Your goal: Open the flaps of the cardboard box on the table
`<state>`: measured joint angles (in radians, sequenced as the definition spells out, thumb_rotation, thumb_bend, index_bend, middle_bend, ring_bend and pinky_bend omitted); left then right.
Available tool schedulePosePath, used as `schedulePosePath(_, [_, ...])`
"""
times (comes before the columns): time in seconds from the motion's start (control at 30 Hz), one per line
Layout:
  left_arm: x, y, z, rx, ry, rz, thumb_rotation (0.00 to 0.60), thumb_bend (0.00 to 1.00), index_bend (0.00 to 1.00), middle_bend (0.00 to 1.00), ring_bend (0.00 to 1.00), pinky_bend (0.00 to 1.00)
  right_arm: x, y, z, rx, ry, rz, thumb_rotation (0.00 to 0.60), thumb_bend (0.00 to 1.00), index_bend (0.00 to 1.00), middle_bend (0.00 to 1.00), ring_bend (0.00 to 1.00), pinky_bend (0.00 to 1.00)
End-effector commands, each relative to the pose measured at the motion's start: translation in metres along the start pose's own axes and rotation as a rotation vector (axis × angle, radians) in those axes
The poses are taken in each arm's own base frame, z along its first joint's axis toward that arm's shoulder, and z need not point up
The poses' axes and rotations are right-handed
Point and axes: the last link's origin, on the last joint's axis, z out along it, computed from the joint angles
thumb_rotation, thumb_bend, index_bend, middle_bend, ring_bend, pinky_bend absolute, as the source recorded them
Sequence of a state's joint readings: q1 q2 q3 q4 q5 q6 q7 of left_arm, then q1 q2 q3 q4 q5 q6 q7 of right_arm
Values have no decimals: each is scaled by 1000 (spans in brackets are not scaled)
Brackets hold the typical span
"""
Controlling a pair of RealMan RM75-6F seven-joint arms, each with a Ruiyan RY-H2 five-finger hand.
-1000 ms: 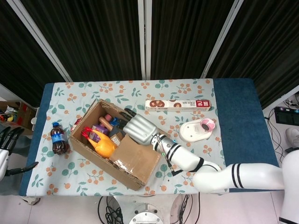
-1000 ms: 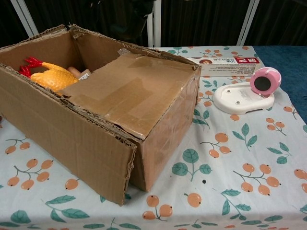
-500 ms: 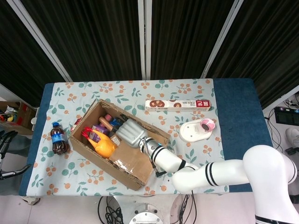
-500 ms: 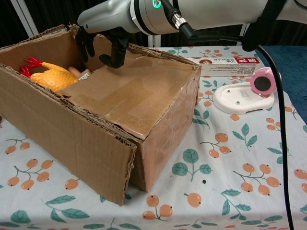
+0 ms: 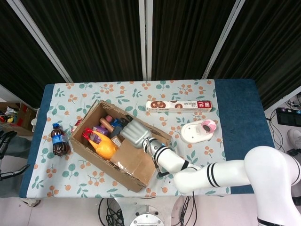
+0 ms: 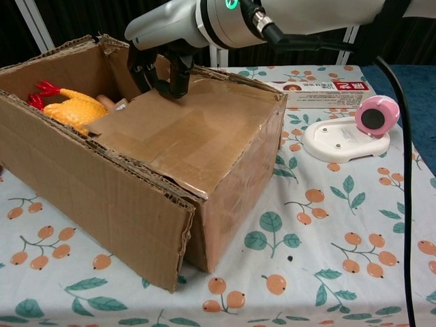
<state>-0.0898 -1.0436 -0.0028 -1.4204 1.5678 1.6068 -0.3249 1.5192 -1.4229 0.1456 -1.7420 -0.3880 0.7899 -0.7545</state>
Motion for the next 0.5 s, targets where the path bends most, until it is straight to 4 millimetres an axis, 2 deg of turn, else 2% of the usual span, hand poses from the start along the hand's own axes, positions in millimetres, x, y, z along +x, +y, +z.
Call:
schedulePosePath(0.03, [1,1,1,-3,0,-5,111,36,109,111,61,172,4,4,-6,-7,8,13,600,579,551,442,6,0])
schedulePosePath(0.3, [0,9,7,-21,-9,-5,113,36,109,111,61,172,23,17,-34,-7,53,63,600,572,576,467,26,0])
schedulePosePath(0.5, [1,16,13,-36,-15,0,112,35,109,111,61,172,39,29,-77,1,93,86,600,574,561,449,15,0])
